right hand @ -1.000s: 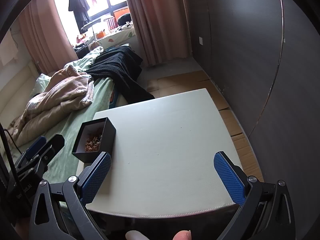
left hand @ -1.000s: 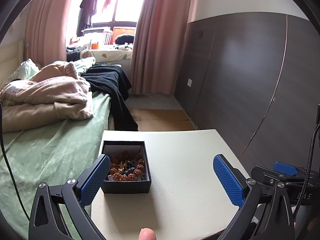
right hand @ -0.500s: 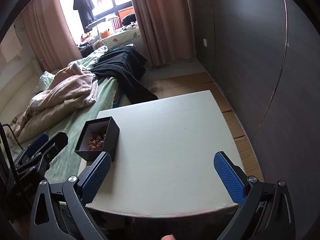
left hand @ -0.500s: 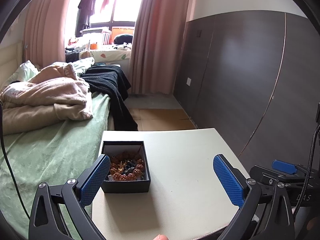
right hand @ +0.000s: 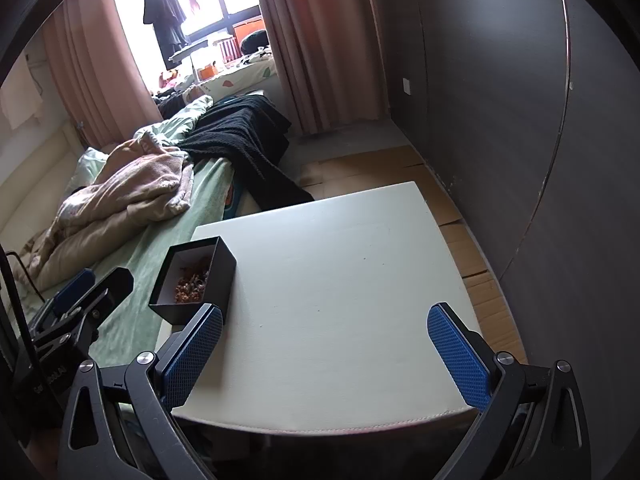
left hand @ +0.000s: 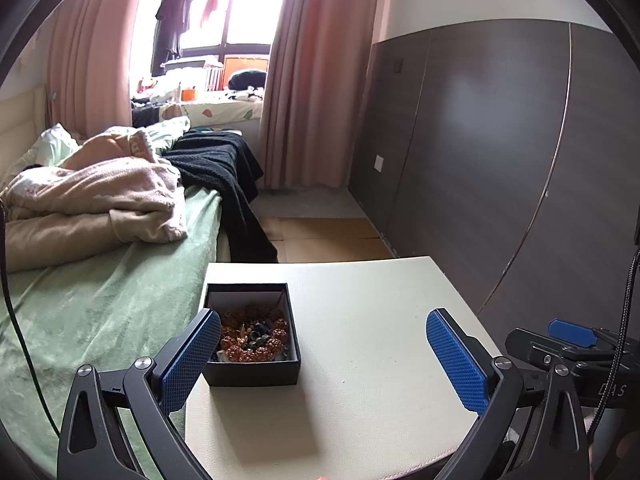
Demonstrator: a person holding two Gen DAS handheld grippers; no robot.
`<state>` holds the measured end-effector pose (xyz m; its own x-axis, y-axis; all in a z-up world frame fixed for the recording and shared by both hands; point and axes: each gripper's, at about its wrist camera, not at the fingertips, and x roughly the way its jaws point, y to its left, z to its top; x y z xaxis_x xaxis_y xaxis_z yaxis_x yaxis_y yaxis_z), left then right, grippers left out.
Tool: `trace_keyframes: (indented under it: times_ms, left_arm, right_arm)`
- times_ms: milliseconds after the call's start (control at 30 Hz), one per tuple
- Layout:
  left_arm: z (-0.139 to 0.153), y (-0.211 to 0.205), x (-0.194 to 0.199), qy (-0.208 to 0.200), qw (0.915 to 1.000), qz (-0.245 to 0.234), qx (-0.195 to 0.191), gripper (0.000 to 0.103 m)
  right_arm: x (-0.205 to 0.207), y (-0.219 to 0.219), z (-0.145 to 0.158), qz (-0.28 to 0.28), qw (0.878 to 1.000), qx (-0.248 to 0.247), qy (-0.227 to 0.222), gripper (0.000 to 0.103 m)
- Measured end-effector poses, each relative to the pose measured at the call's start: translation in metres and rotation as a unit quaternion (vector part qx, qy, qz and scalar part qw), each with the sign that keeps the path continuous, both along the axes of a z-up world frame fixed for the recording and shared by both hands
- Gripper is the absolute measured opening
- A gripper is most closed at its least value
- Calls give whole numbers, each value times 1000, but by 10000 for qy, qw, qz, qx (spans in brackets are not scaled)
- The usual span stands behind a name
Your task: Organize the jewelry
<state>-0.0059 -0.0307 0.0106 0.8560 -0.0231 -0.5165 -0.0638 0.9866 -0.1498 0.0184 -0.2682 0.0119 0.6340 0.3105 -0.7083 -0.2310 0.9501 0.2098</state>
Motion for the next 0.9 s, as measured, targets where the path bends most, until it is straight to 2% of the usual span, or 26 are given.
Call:
trace_keyframes:
  times_ms: [900]
  left_arm:
    - [0, 0, -1, 62, 9999, -7, 90, 102]
  right_arm:
    - [-1, -5, -3, -24, 10000, -65, 32, 103]
